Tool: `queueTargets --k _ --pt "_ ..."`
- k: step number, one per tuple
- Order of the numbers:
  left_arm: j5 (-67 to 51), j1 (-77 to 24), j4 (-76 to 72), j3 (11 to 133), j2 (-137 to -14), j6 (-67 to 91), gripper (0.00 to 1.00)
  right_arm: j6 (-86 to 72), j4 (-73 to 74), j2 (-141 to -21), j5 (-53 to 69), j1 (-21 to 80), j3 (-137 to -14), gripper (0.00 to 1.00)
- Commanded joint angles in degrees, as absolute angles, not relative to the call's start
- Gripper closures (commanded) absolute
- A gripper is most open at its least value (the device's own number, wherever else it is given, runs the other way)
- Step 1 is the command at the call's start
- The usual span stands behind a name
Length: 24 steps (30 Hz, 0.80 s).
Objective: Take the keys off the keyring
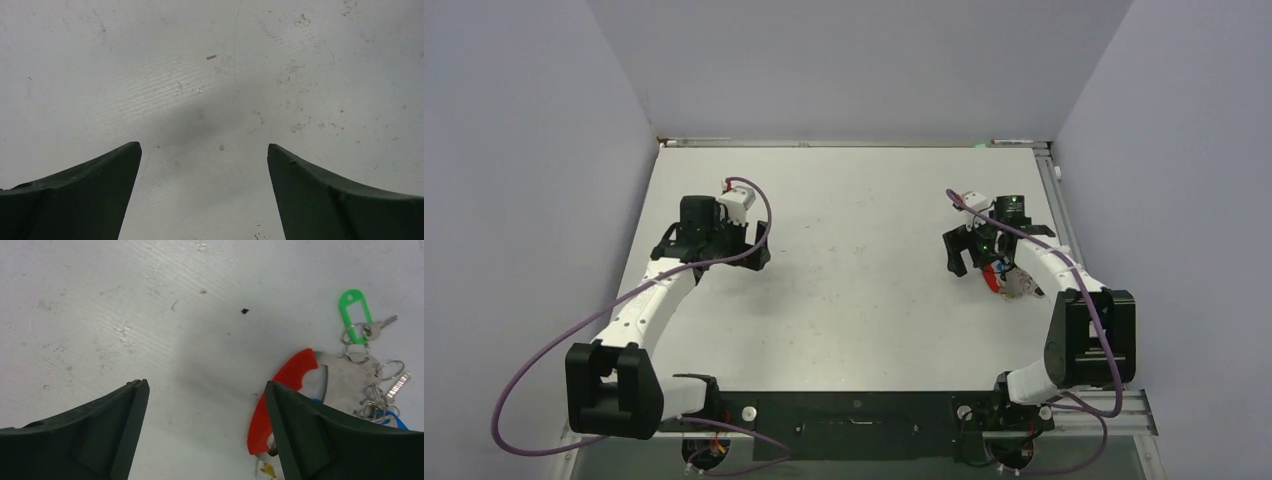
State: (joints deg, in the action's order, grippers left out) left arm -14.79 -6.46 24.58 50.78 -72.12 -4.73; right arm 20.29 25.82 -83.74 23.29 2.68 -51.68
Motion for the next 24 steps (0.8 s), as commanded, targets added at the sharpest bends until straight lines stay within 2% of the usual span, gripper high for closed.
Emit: queueTargets --k 1,5,10,17,24 --pt "-18.37 -6.41 21.92 50.03 -68.67 -4.39 0.04 24.0 29.18 -86.69 27.76 -5.89 -58.38 0.1" --pt "-18.09 -6.37 21.97 49.89 -68.48 -4.48 0.04 29.05 37.09 -92.36 29.69 -14.71 -65.17 0.1" --pt "-17.17 -6.36 20.2 48.71 -67.63 -4.29 0.04 32.88 41.22 -97.24 26.08 -18.23 -69.9 0.1" --pt "-16.54 -6.5 19.34 48.33 -67.54 -4.15 0.04 34.27 42.99 -102.37 23.29 -17.43 -69.28 0.09" --pt "-17.84 -6.5 19.4 48.52 -67.68 -4.51 0.04 33.43 42.93 -104.99 23.06 -10.08 -66.95 0.06"
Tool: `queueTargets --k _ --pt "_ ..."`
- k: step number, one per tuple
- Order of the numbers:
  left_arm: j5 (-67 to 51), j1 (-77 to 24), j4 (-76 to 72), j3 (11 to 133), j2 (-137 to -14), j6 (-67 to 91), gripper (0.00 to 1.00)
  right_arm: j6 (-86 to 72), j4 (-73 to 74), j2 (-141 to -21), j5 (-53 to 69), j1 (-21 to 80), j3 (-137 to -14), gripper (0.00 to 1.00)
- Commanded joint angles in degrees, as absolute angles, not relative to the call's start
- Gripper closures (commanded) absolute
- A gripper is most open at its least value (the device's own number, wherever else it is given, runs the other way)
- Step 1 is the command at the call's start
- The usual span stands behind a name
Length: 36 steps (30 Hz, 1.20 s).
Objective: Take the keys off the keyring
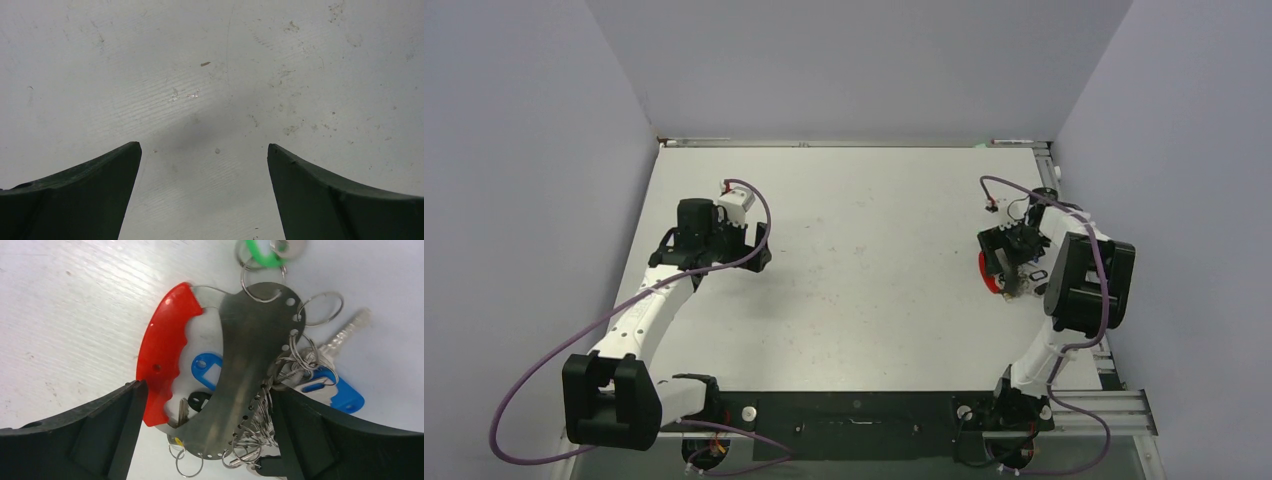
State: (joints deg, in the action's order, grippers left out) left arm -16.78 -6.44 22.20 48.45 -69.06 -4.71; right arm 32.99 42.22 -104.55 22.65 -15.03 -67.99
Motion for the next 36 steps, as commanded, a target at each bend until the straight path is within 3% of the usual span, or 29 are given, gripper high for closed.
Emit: queueTargets --k 1,16,21,27,36 --pt "-17.95 -6.49 19.39 48.46 -67.69 -4.63 0.04 32.82 42.84 -105.09 23.3 -8.58 -66.79 0.06" --pt "-20.46 -9.11 20.89 47.99 -67.0 -7.7 0.04 22.53 40.43 -112.05 33.59 17.13 -74.02 0.0" --pt "-20.29 -10.94 21.75 47.62 -66.1 -8.92 0.04 22.25 40.9 -109.19 36.89 15.24 -76.83 0.04" --pt "-19.38 -13.98 21.55 47.0 -65.65 -10.3 0.04 28.45 42.09 -103.26 31.52 8.24 -74.64 0.07" --pt "-19.52 -18.08 20.91 49.13 -68.1 -11.46 0.04 34.06 39.62 -98.86 26.82 7.65 -67.92 0.16"
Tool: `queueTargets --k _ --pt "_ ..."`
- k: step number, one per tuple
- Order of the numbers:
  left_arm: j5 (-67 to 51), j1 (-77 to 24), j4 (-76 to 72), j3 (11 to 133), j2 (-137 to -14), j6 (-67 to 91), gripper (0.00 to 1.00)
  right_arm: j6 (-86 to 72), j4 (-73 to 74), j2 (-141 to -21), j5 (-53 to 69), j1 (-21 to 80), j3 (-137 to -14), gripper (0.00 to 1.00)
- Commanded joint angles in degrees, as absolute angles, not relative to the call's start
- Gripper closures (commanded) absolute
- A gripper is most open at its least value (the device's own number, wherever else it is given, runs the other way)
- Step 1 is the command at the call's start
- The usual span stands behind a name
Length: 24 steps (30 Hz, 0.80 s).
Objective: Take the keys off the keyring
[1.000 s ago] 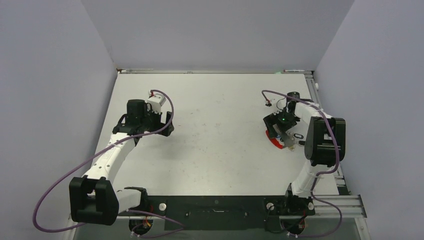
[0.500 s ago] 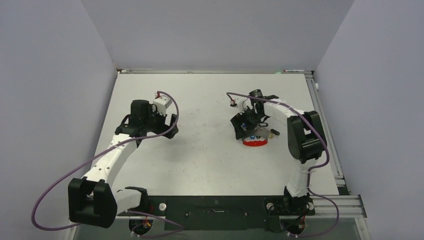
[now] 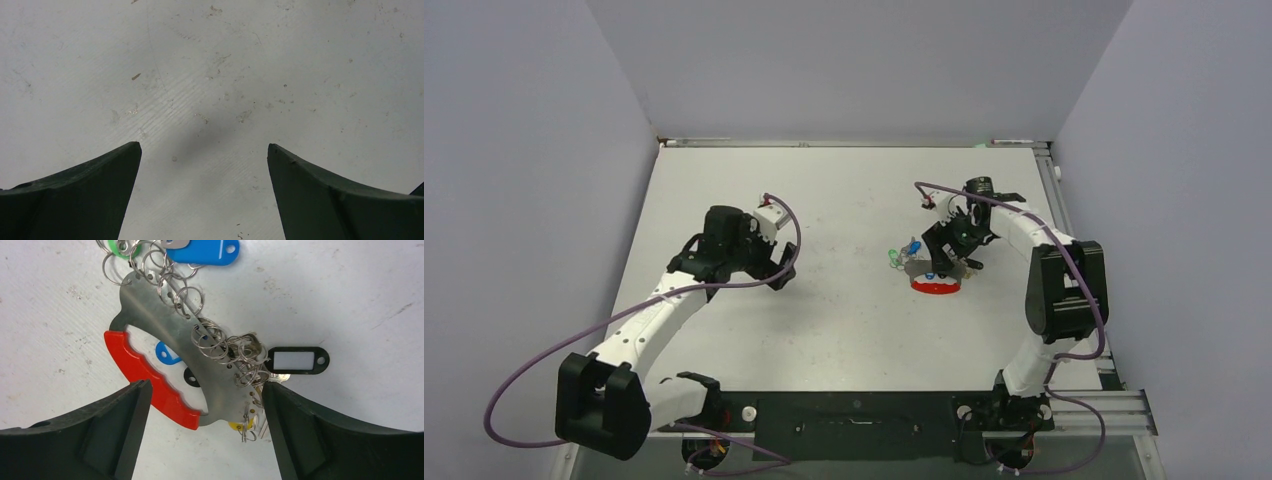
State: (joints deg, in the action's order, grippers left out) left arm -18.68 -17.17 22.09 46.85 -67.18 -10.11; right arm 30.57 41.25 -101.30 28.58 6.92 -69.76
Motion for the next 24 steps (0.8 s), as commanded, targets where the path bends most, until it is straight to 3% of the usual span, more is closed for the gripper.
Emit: queueTargets --k 1,11,22,24 --pt "-20.02 -18.22 20.92 49.28 -68.27 -11.62 0.04 34.13 39.06 -98.8 26.5 7.69 -67.72 0.17" --pt "-24.29 -19.33 22.21 49.55 -68.24 -14.21 0.04 39.72 34.66 -101.21 23.3 11.81 -69.11 0.2" --pt "-27.01 -19.51 23.31 50.27 -67.96 -15.01 0.04 46.37 42.51 -109.23 26.52 11.29 -73.33 0.46" --pt "-27.22 -19.59 23.36 50.5 -68.22 -15.11 0.04 46.35 43.63 -109.67 27.93 11.53 -73.52 0.55"
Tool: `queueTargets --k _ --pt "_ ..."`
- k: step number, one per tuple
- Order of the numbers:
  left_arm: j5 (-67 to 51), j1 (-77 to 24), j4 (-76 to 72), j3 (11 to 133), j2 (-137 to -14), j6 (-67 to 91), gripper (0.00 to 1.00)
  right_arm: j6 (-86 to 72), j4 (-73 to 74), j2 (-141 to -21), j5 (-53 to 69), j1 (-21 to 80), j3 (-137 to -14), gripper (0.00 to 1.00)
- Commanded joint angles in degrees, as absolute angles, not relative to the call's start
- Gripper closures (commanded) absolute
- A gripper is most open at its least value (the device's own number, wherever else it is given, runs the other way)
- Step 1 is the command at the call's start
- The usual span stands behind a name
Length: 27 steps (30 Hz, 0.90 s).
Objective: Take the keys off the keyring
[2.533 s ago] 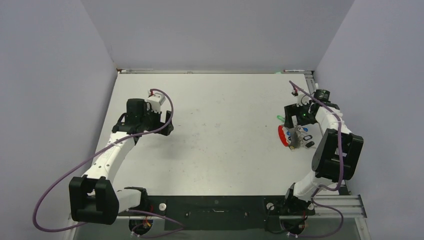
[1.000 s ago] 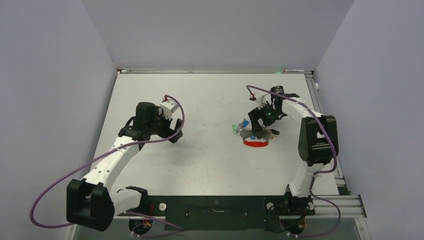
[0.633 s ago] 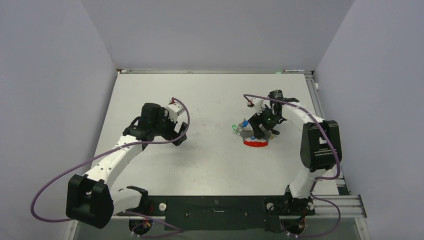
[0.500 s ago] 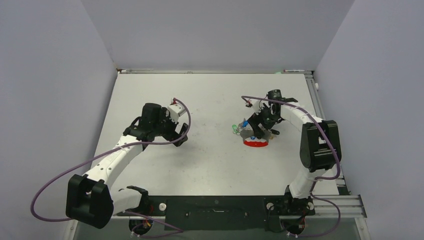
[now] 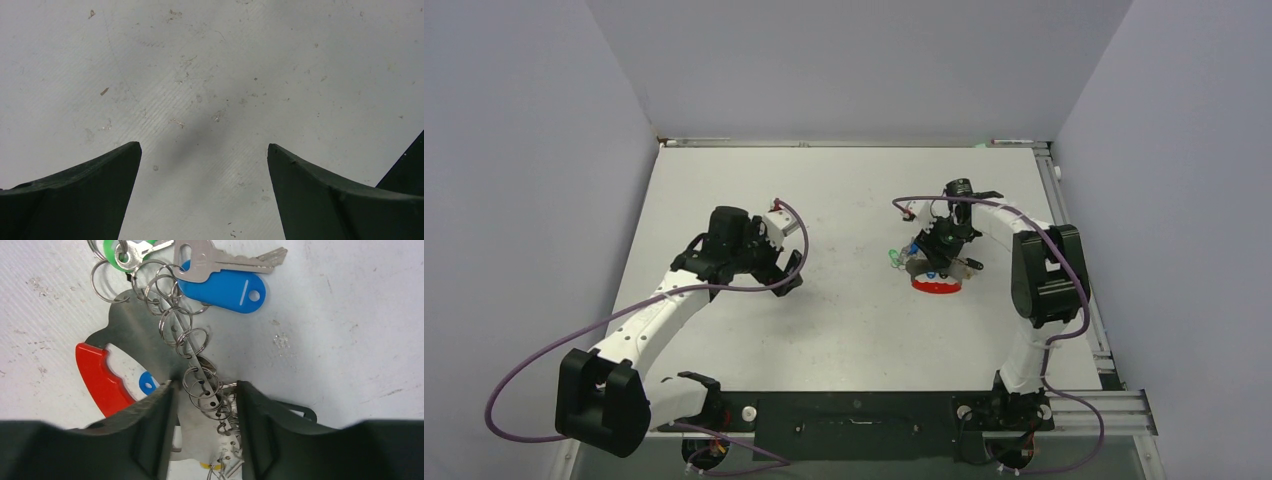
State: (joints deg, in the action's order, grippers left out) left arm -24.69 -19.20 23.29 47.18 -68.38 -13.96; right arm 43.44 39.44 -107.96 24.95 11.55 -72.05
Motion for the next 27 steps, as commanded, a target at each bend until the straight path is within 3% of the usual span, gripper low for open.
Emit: queueTargets --k 1,3,7,16,22,27 --pt "-27.29 -19.6 23.33 50.63 -68.35 -15.12 0.04 45.78 43.89 -109.76 28.61 11.71 -73.63 0.61" --pt "-27.29 -19.6 23.27 51.02 -68.48 -15.01 0.04 44.17 44.29 -109.66 29.85 12.13 -73.78 0.76" --pt "-26.79 -19.6 22.31 51.57 -68.85 -14.35 0.04 39.23 44.33 -108.58 33.99 12.6 -73.58 0.94" --pt "-21.46 -21.76 17.76 52.36 -70.17 -11.71 0.04 23.7 39.03 -104.7 49.11 12.57 -70.59 0.95" --pt "-29.66 -21.71 10.19 51.08 -71.55 -2.54 0.04 14.78 30.76 -102.49 57.72 12.22 -68.3 0.95" --pt "-39.16 -21.5 -4.68 47.33 -73.63 12.87 0.04 8.88 23.62 -100.41 61.12 12.03 -65.58 0.95"
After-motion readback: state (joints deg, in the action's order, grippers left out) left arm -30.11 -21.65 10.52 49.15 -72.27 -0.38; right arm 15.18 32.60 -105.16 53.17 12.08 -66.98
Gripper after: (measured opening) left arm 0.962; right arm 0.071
